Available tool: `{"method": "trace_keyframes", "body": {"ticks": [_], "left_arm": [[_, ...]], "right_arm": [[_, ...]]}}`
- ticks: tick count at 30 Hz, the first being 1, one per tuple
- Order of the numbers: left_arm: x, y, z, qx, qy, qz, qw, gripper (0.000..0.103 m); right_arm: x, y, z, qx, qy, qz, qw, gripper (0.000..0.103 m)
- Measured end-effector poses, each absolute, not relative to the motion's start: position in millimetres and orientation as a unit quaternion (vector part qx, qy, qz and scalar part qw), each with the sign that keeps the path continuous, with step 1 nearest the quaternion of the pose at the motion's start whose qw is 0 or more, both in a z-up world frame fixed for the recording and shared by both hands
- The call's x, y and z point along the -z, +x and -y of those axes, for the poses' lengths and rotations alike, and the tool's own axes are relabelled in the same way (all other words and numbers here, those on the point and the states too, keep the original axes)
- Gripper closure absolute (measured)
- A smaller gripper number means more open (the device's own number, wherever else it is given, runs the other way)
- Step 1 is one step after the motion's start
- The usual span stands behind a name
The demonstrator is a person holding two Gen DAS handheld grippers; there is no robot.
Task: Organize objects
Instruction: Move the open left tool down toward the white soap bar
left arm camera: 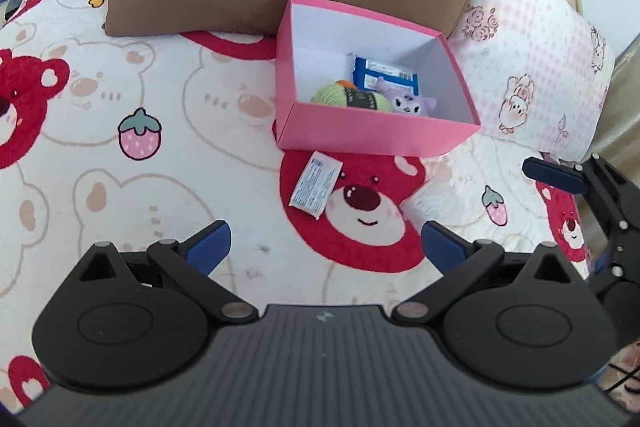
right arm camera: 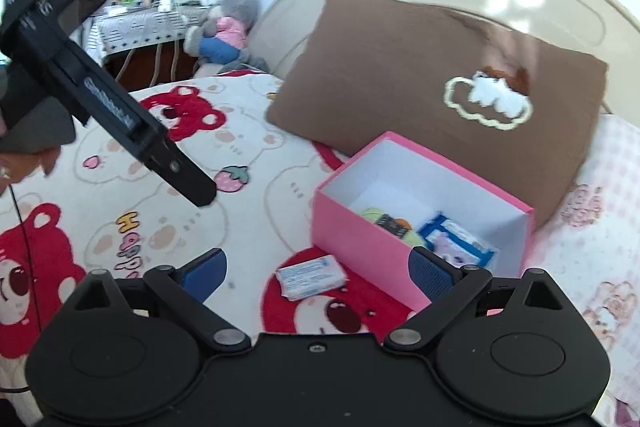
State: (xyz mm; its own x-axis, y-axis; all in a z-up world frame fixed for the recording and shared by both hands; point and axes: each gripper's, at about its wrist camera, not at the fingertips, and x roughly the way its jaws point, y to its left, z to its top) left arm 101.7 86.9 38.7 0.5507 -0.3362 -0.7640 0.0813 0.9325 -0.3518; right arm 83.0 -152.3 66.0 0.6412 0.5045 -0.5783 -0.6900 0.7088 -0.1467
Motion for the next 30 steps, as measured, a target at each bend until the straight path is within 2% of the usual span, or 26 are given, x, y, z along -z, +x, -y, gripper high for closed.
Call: {"method": "trace_keyframes", "body": {"ticks": [7,14,23,30], "left_arm": [[-4.5,113.4,-87.2,0.074,-0.140,-0.452,0.878,0.002],[33.0,133.1,-74.2,0.113,-0.160,-0.470,0.861,0.002],[78.2,155.7,-64.7,0.121,-0.204,-0.471,0.849,0.003],[98.4,166.3,-58.1,0.125,-0.201,-0.468,0.851,0.006]], "right_arm": [[-45.1,92.5,141.1,-0.378,-0.179,-0.256,0.871,0.004],[-10.0,112.8,136.9,-0.379,-0.158,-0.271,0.871,0.006],[18.0,116.5,122.4,-0.377,-0.237,-0.286,0.849,0.008],[37.5,121.7,110.6,-0.358,-0.272,-0.289,0.845,0.009]]}}
